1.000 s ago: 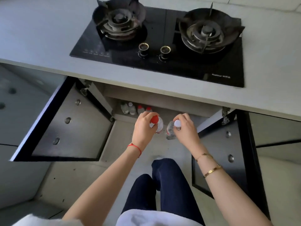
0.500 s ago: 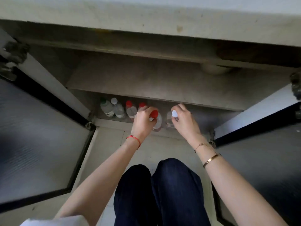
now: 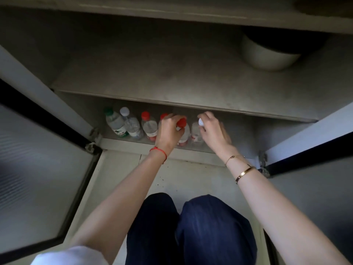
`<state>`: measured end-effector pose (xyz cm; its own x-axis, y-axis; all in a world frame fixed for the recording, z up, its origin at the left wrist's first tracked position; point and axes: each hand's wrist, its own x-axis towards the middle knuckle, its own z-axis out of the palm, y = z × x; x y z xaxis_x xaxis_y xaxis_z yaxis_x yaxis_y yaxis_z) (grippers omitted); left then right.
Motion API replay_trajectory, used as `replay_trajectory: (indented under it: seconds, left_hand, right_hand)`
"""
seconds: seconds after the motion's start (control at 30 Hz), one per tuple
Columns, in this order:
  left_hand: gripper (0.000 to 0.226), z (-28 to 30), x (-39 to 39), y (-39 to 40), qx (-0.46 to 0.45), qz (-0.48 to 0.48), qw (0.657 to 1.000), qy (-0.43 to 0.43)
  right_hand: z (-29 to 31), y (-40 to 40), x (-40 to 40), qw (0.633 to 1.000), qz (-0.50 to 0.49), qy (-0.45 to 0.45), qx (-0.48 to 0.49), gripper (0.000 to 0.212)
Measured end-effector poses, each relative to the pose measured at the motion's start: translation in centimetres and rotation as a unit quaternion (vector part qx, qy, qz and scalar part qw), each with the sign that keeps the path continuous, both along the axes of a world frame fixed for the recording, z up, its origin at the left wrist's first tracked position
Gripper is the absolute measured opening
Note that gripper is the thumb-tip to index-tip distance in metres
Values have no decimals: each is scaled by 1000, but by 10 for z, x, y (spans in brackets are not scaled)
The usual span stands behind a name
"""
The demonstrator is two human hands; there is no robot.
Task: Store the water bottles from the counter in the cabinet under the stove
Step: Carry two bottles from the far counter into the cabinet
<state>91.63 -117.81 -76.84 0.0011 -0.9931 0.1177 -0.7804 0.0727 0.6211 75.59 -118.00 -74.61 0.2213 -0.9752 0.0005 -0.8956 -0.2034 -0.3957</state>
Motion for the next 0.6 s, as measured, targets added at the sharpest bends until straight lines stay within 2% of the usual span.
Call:
replay_trajectory:
  seconds: [0.23,0.37,0.6]
  left_hand:
    - [37,-6,-16,-14,9,-21,1000,2]
    - [37,-14,-28,-17,21,-37,999,17]
    - [39,-28,-43,-12,35,-63,997,-6]
  right_hand:
    - [-8,-7,-10,997,-69,7,16,31]
    - [-13,-7,-20,997,-72,10,16,30]
    - [-24,-6,-32,997,-70,23,15,24]
